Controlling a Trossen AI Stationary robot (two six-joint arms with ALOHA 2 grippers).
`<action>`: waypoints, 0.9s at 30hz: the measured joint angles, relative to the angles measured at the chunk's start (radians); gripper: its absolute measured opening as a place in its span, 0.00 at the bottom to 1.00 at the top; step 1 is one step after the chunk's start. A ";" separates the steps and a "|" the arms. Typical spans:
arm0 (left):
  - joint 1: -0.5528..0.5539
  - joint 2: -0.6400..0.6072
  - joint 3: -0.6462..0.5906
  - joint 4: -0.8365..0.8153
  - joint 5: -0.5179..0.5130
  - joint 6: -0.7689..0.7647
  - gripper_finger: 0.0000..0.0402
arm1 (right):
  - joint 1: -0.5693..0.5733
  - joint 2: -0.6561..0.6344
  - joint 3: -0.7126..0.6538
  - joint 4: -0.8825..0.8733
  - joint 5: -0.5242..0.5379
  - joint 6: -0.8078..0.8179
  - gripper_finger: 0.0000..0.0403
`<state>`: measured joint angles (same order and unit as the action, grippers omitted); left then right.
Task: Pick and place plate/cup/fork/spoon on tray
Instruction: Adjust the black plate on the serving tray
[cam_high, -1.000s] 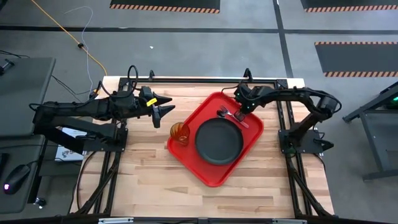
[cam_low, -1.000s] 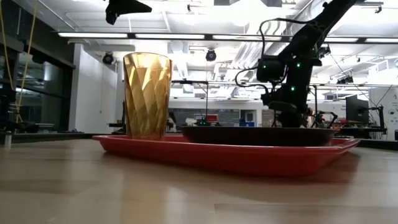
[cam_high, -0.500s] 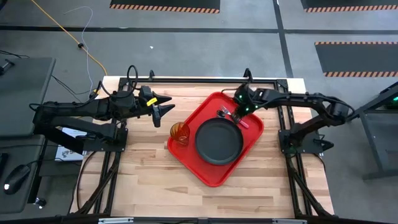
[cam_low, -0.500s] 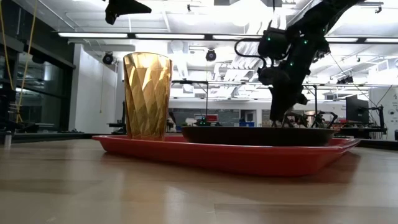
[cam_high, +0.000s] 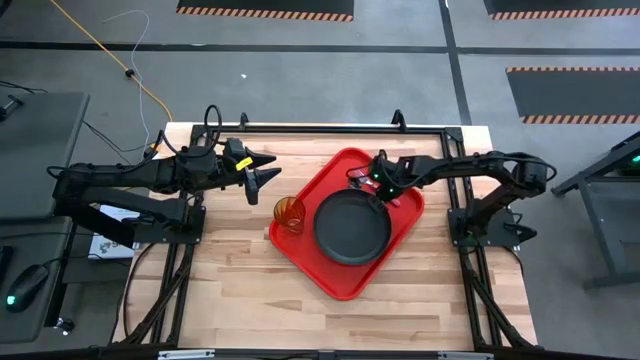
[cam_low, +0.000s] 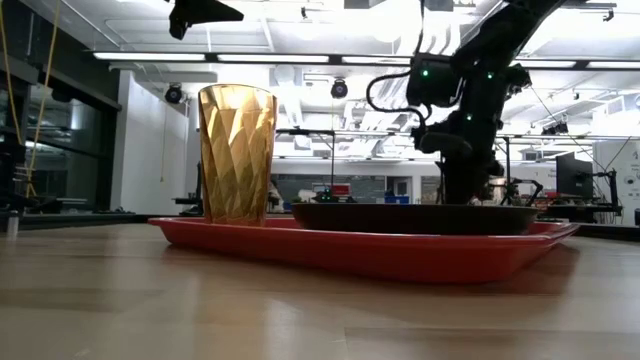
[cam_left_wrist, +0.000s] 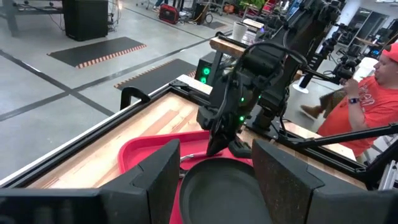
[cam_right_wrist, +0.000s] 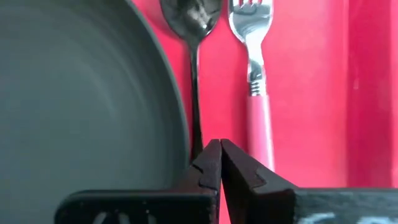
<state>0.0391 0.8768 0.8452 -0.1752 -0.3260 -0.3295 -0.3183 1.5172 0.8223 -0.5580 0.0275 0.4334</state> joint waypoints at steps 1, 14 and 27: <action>0.000 0.000 0.000 0.000 0.000 0.000 0.47 | 0.004 0.005 0.000 0.001 -0.004 0.006 0.00; 0.000 0.000 0.000 0.000 0.000 0.002 0.47 | 0.048 0.009 0.000 0.049 -0.012 0.014 0.00; 0.000 0.000 0.000 0.000 0.000 0.009 0.47 | 0.103 0.009 0.000 0.068 -0.056 0.012 0.00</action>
<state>0.0387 0.8768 0.8452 -0.1753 -0.3260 -0.3202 -0.2151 1.5261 0.8223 -0.4900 -0.0282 0.4455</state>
